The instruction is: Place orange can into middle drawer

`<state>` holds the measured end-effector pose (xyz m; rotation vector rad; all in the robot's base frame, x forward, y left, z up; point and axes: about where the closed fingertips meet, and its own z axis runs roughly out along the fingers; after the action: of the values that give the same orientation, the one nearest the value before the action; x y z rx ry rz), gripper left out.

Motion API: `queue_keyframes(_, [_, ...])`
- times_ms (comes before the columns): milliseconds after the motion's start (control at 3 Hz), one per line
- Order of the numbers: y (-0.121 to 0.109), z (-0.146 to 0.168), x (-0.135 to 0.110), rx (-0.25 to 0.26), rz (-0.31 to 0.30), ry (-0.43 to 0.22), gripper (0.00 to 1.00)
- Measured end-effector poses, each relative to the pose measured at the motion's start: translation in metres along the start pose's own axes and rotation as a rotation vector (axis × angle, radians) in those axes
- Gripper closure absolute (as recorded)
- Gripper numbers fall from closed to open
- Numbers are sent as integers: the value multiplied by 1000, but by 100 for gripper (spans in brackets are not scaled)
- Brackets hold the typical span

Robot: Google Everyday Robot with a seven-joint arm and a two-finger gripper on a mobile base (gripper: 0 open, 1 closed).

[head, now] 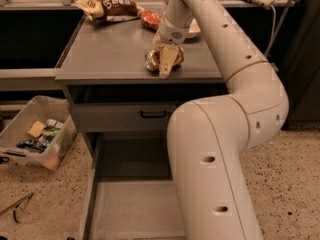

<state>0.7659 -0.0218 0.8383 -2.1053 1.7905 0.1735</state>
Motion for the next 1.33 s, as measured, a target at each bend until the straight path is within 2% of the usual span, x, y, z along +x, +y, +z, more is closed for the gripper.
queue_keyframes(667, [-9,0,-4,28,1,-11,65])
queue_keyframes(1000, [-8,-33,1,108,2,-48,88])
queue_keyframes(1333, [9,-108,-4,277,-7,-148,100])
